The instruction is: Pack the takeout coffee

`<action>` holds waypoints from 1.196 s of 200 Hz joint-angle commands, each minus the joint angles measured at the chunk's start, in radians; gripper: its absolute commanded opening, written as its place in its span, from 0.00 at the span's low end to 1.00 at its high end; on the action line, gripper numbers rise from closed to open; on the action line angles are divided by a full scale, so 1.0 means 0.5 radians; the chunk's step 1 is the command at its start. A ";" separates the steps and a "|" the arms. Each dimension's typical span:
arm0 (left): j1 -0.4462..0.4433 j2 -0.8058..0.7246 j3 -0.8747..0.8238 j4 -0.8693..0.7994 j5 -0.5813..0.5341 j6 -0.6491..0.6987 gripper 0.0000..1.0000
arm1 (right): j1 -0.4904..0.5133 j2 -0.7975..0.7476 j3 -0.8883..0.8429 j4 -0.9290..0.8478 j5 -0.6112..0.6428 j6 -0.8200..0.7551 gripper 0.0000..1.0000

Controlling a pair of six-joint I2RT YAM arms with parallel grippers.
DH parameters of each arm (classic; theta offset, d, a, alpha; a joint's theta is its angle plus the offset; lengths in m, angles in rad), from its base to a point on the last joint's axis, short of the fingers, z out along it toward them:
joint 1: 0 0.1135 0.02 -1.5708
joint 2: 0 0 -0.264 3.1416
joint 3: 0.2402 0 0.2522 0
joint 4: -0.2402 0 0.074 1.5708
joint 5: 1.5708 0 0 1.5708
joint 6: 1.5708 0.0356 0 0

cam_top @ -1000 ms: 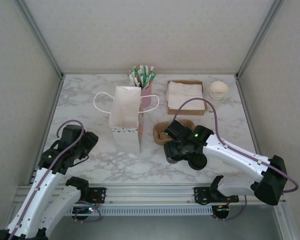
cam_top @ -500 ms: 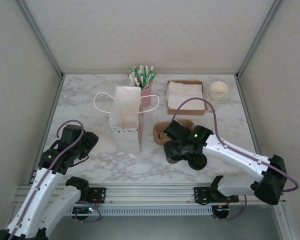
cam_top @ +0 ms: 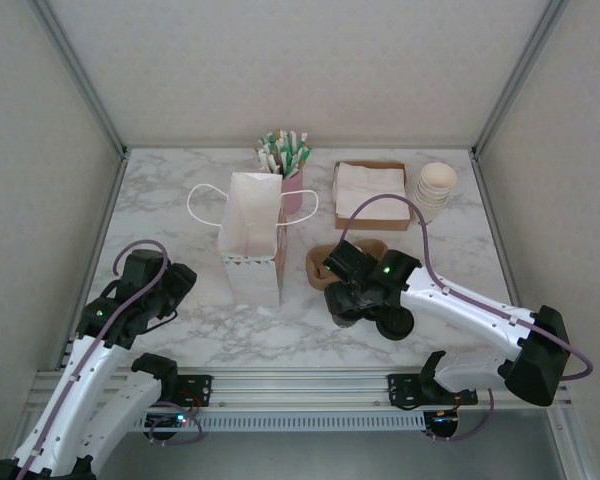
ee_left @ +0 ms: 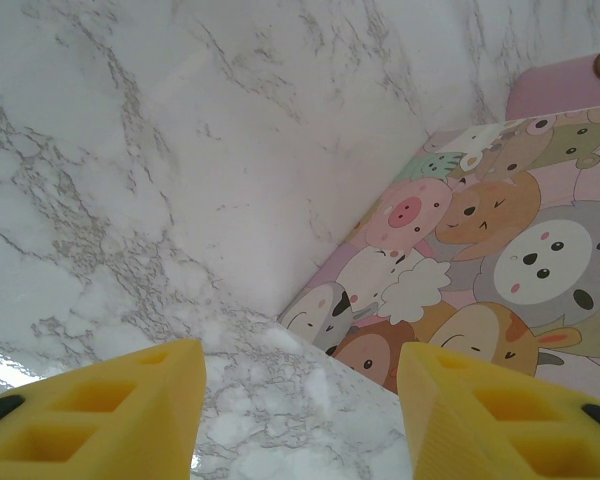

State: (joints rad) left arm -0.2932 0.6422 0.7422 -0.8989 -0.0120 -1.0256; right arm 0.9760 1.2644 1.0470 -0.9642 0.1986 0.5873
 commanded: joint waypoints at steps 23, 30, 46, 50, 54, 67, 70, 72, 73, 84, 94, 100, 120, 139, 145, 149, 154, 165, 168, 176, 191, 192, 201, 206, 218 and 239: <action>-0.018 0.000 0.040 -0.007 -0.046 -0.026 0.52 | 0.023 -0.026 -0.030 0.030 0.070 0.042 0.73; -0.018 0.003 0.044 -0.007 -0.045 -0.023 0.52 | 0.021 -0.051 -0.040 0.046 0.069 0.045 0.73; -0.016 0.003 0.042 -0.009 -0.046 -0.023 0.52 | 0.021 -0.089 -0.063 0.067 0.081 0.058 0.74; -0.018 0.003 0.041 -0.008 -0.046 -0.023 0.52 | 0.022 -0.093 -0.069 0.072 0.083 0.059 0.74; -0.018 0.004 0.040 -0.005 -0.044 -0.023 0.52 | 0.021 -0.097 -0.071 0.075 0.082 0.058 0.74; -0.016 0.003 0.038 -0.005 -0.042 -0.026 0.52 | 0.021 -0.088 -0.078 0.087 0.070 0.057 0.74; -0.016 0.002 0.037 -0.004 -0.043 -0.026 0.52 | 0.021 -0.082 -0.078 0.092 0.068 0.056 0.74; -0.018 0.003 0.037 -0.003 -0.043 -0.024 0.52 | 0.021 -0.079 -0.078 0.095 0.066 0.057 0.74; -0.016 0.004 0.036 -0.003 -0.043 -0.024 0.52 | 0.022 -0.078 -0.078 0.096 0.066 0.056 0.74; -0.018 0.007 0.035 0.002 -0.040 -0.023 0.52 | 0.024 -0.053 -0.078 0.098 0.060 0.054 0.74; -0.018 0.013 0.035 0.011 -0.040 -0.023 0.52 | 0.023 -0.033 -0.073 0.097 0.060 0.055 0.74; -0.017 0.018 0.037 0.015 -0.040 -0.020 0.52 | 0.022 -0.020 -0.072 0.094 0.058 0.055 0.74; -0.018 0.034 0.043 0.023 -0.029 -0.017 0.52 | 0.023 -0.005 -0.084 0.099 0.054 0.058 0.74; -0.016 0.041 0.054 0.018 -0.027 -0.011 0.52 | 0.022 0.002 -0.114 0.086 0.052 0.073 0.74; -0.018 0.041 0.053 0.015 -0.028 -0.008 0.52 | 0.024 0.003 -0.125 0.080 0.051 0.078 0.74; -0.018 0.038 0.053 0.014 -0.031 -0.007 0.52 | 0.023 0.004 -0.134 0.079 0.048 0.082 0.74; -0.018 0.036 0.053 0.013 -0.033 -0.007 0.52 | 0.023 0.003 -0.144 0.076 0.047 0.086 0.74; -0.017 0.030 0.053 0.006 -0.039 -0.007 0.52 | 0.023 0.014 -0.157 0.070 0.045 0.094 0.73; -0.018 0.029 0.053 0.004 -0.039 -0.005 0.52 | 0.022 0.018 -0.158 0.065 0.045 0.095 0.73; -0.017 0.026 0.050 0.003 -0.038 -0.007 0.52 | 0.023 0.036 -0.161 0.053 0.048 0.099 0.73; -0.017 0.023 0.047 0.003 -0.037 -0.008 0.52 | 0.023 0.081 -0.169 0.022 0.054 0.109 0.73; -0.016 0.023 0.047 0.003 -0.037 -0.007 0.52 | 0.022 0.085 -0.170 0.018 0.054 0.108 0.73; -0.018 0.023 0.048 0.001 -0.036 -0.007 0.52 | 0.024 0.118 -0.165 -0.005 0.048 0.110 0.72; -0.016 0.023 0.047 0.000 -0.034 -0.009 0.52 | 0.023 0.138 -0.164 -0.019 0.046 0.114 0.71; -0.016 0.020 0.049 -0.007 -0.034 -0.006 0.52 | 0.022 0.177 -0.161 -0.046 0.037 0.122 0.70; -0.018 0.018 0.052 -0.012 -0.037 -0.004 0.52 | 0.023 0.251 -0.150 -0.105 0.017 0.134 0.69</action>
State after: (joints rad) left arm -0.2932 0.6609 0.7422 -0.8940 -0.0120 -1.0248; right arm 0.9791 1.2949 1.0229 -0.9131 0.2218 0.6292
